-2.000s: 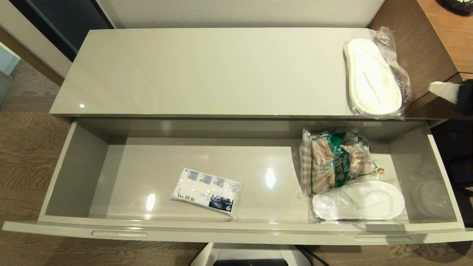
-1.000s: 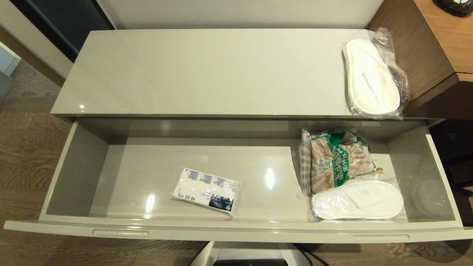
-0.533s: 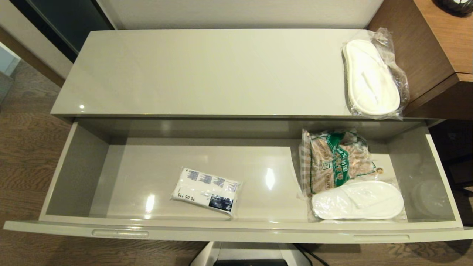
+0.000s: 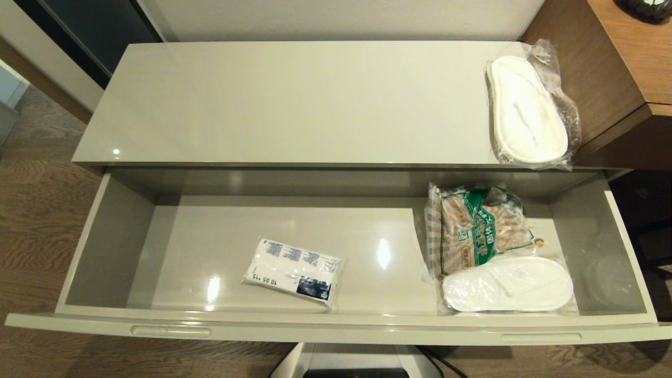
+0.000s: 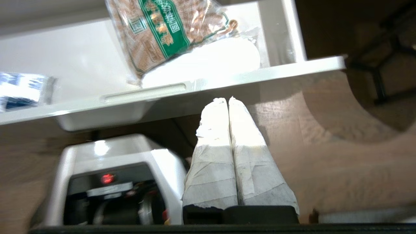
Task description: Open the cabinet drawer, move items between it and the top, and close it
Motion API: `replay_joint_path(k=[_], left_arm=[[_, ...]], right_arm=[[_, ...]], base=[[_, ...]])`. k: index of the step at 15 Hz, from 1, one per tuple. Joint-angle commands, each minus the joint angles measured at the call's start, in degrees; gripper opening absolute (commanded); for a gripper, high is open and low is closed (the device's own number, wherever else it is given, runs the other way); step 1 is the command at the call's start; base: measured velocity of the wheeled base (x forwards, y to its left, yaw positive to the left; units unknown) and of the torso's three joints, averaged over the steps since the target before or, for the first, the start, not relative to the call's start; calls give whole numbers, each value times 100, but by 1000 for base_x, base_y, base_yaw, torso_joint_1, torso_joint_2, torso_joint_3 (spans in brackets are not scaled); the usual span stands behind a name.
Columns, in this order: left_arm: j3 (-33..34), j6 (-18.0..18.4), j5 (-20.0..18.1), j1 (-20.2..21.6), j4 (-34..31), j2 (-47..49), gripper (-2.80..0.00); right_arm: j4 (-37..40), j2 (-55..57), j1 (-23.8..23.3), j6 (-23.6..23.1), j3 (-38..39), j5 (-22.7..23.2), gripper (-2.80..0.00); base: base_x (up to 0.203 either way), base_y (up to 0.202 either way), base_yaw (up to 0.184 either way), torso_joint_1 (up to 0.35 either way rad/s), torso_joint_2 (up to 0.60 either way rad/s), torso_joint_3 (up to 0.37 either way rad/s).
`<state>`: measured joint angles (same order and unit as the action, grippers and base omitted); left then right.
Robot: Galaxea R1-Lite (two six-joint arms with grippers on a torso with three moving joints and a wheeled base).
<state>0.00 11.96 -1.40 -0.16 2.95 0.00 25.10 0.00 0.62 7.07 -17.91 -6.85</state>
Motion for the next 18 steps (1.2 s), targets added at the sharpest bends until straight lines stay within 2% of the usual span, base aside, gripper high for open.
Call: replay_joint_path(k=[1, 2, 3, 6, 12, 18], left_arm=[[0, 8, 0, -2, 4, 9, -280], [0, 8, 0, -2, 4, 9, -280], [0, 8, 0, -2, 4, 9, -280], [0, 8, 0, -2, 4, 9, -280], [0, 8, 0, -2, 4, 9, -280], [-8, 8, 0, -2, 4, 9, -280]], right_arm=[[-2284, -36, 0, -291, 1309, 77, -280], [-3029, -39, 0, -471, 1667, 207, -280], [-3306, -43, 0, -586, 1790, 346, -280], [-2475, -123, -1, -835, 1791, 668, -280], [-2519, -132, -1, -602, 1799, 633, -280], [-2519, -132, -1, -593, 1799, 633, -280]], base=[[0, 0, 0, 0, 0, 0], [0, 0, 0, 0, 0, 0], [0, 0, 0, 0, 0, 0], [0, 0, 0, 0, 0, 0], [0, 0, 0, 0, 0, 0], [0, 0, 0, 0, 0, 0]])
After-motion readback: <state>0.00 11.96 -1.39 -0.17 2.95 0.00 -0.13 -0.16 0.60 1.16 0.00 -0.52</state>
